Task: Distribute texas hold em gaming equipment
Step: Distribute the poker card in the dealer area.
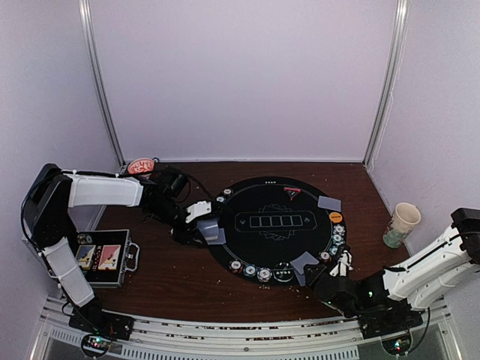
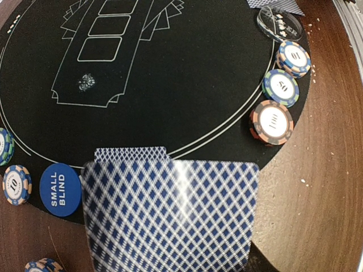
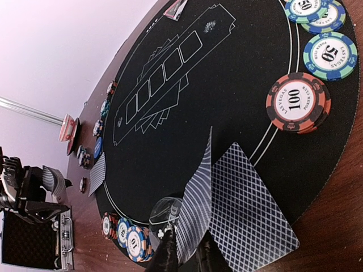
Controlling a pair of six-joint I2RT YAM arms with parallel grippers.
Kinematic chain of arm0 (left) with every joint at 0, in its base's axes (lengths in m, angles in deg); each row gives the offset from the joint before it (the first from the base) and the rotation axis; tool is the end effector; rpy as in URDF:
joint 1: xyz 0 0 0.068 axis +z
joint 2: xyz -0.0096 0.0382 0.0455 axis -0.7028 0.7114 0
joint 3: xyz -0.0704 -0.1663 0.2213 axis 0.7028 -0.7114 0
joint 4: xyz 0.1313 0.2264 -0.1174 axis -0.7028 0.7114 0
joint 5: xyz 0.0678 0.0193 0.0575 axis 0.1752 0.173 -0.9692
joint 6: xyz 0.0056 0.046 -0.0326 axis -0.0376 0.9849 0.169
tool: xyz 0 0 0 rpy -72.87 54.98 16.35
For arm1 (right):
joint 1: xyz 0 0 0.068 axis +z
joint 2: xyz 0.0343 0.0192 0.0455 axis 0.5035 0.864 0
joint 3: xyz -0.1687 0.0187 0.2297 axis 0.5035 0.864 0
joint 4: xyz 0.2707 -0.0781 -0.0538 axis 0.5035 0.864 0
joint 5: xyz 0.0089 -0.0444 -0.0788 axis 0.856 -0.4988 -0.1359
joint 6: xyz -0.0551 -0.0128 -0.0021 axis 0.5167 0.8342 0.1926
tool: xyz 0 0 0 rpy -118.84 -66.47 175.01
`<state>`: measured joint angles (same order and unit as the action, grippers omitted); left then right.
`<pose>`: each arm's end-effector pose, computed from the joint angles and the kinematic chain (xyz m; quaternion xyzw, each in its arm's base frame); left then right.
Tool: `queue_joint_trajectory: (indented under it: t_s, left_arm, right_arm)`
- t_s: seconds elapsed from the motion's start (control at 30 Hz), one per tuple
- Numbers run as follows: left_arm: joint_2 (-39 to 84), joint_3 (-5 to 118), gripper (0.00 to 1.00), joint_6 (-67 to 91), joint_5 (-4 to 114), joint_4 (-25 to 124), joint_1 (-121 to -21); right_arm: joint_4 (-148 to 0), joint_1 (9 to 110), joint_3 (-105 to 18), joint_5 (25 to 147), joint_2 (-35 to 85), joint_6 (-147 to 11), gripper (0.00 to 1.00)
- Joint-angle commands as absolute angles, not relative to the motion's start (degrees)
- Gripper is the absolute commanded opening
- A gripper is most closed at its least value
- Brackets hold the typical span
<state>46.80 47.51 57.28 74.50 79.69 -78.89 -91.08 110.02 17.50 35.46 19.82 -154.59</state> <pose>0.2934 -0.2221 0.1738 0.5744 0.7548 -0.2355 0.2117 0.0640 0.2022 0.1023 0.2447 0.8325 0.3420 0.3607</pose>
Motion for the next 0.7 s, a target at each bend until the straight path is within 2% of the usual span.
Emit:
queue_joint_trajectory:
  t_s: [0.0,0.67]
  left_arm:
    - [47.2,48.0,0.49,57.2,75.2,78.2,-78.9]
    - [47.1,48.0,0.49,57.1,75.1,78.2,-78.8]
  right_arm:
    - [-83.4,111.5,15.8,34.2,18.3,-156.4,0.14]
    - [-67.4,117.7,14.9,31.0,12.3,-165.9,0.23]
